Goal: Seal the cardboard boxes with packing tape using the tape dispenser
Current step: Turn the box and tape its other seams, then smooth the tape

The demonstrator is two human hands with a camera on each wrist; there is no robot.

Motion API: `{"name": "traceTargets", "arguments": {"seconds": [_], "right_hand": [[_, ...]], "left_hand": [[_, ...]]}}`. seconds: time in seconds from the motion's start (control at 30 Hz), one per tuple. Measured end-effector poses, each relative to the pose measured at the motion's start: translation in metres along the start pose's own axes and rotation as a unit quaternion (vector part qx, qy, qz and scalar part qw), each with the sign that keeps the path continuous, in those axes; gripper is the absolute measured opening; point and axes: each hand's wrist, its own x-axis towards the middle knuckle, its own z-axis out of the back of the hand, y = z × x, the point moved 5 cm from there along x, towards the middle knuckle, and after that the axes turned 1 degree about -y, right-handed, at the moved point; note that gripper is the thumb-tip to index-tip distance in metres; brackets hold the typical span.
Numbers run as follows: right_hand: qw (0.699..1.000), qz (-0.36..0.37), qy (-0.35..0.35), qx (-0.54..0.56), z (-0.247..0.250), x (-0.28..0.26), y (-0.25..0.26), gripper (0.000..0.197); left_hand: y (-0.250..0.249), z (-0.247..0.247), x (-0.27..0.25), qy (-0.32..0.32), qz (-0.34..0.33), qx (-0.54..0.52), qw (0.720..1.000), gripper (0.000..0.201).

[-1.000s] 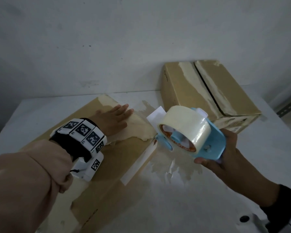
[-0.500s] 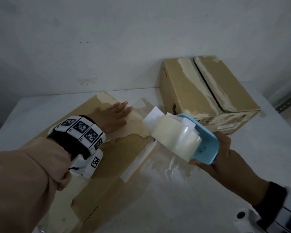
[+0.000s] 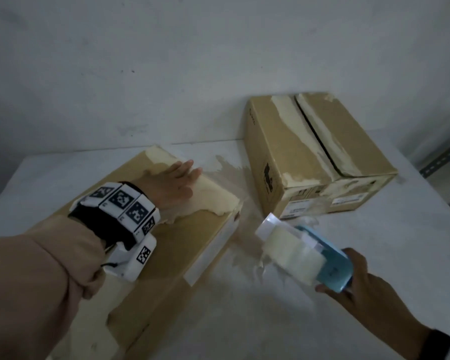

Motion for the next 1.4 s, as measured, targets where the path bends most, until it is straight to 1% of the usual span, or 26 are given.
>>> {"name": "traceTargets", "arguments": {"seconds": [0.07, 0.13, 0.17, 0.23, 0.33, 0.4, 0.47, 0.57, 0.6, 0.67, 0.73, 0.77, 0.8, 0.87, 0.97, 1.03, 1.13, 1.27, 1.33, 1.37, 1.4], "right_hand": [[0.998, -0.038, -0.028, 0.027, -0.008, -0.006, -0.015, 0.065], [0.998, 0.003, -0.055, 0.005, -0.016, 0.001, -0.016, 0.071], [0.999, 0.027, -0.046, -0.008, -0.021, 0.007, -0.015, 0.077], [0.998, 0.045, -0.013, -0.033, -0.038, 0.017, -0.023, 0.086], [0.988, 0.095, 0.019, -0.124, -0.068, 0.026, -0.03, 0.092], [0.984, 0.108, 0.032, -0.14, -0.081, 0.03, -0.03, 0.097], [0.985, 0.104, 0.047, -0.129, -0.087, 0.033, -0.028, 0.095], [0.984, 0.11, 0.088, -0.109, -0.09, 0.031, -0.028, 0.095], [0.981, 0.121, 0.101, -0.11, -0.087, 0.03, -0.028, 0.092], [0.979, 0.139, 0.107, -0.101, -0.073, 0.031, -0.026, 0.078], [0.984, 0.151, 0.075, -0.057, -0.056, 0.039, -0.013, 0.066], [0.986, 0.157, 0.048, -0.026, -0.048, 0.046, -0.001, 0.063], [0.986, 0.167, 0.018, 0.004, -0.044, 0.054, 0.015, 0.061], [0.981, 0.185, -0.024, 0.062, -0.047, 0.069, 0.053, 0.067], [0.978, 0.172, -0.035, 0.111, -0.074, 0.085, 0.096, 0.075], [0.982, 0.149, 0.001, 0.115, -0.099, 0.091, 0.108, 0.079], [0.987, 0.111, 0.048, 0.107, -0.124, 0.09, 0.106, 0.084], [0.988, 0.092, 0.086, 0.084, -0.128, 0.082, 0.098, 0.089], [0.988, 0.064, 0.106, 0.095, -0.129, 0.074, 0.089, 0.094], [0.988, 0.047, 0.104, 0.102, -0.129, 0.071, 0.084, 0.093], [0.99, 0.034, 0.087, 0.107, -0.126, 0.069, 0.08, 0.091]], "left_hand": [[-0.003, 0.0, -0.002, -0.001, -0.003, -0.003, 1.0, 0.055], [-0.002, -0.001, -0.002, -0.003, -0.007, 0.008, 1.0, 0.056], [-0.002, -0.001, -0.003, -0.004, -0.007, 0.011, 1.0, 0.056], [-0.003, 0.0, -0.004, -0.006, -0.006, 0.015, 1.0, 0.057], [-0.005, -0.001, -0.005, -0.006, -0.005, 0.002, 1.0, 0.057], [-0.005, 0.0, -0.005, -0.005, -0.005, 0.0, 1.0, 0.058], [-0.004, 0.0, -0.006, -0.005, -0.005, 0.001, 1.0, 0.058], [-0.005, 0.0, -0.007, -0.003, -0.005, -0.002, 1.0, 0.058], [-0.005, 0.001, -0.007, -0.004, -0.006, 0.0, 1.0, 0.058], [-0.004, 0.001, -0.006, -0.008, -0.01, 0.006, 1.0, 0.058], [-0.002, 0.0, -0.005, -0.009, -0.012, 0.009, 1.0, 0.058], [-0.002, 0.0, -0.004, -0.009, -0.014, 0.01, 1.0, 0.058], [-0.001, -0.001, -0.003, -0.01, -0.014, 0.014, 1.0, 0.058], [0.0, -0.002, -0.001, -0.009, -0.014, 0.023, 1.0, 0.058], [0.001, -0.004, 0.001, -0.007, -0.012, 0.028, 1.0, 0.058], [0.002, -0.004, 0.001, -0.004, -0.017, 0.027, 0.999, 0.058], [0.003, -0.003, 0.001, -0.003, -0.027, 0.037, 0.999, 0.059], [0.009, 0.002, 0.003, -0.027, -0.064, 0.032, 0.997, 0.066], [0.014, 0.007, 0.005, -0.048, -0.091, -0.005, 0.995, 0.071], [0.018, 0.01, 0.007, -0.053, -0.101, -0.036, 0.993, 0.07], [0.023, 0.012, 0.008, -0.057, -0.109, -0.068, 0.99, 0.068]]}}
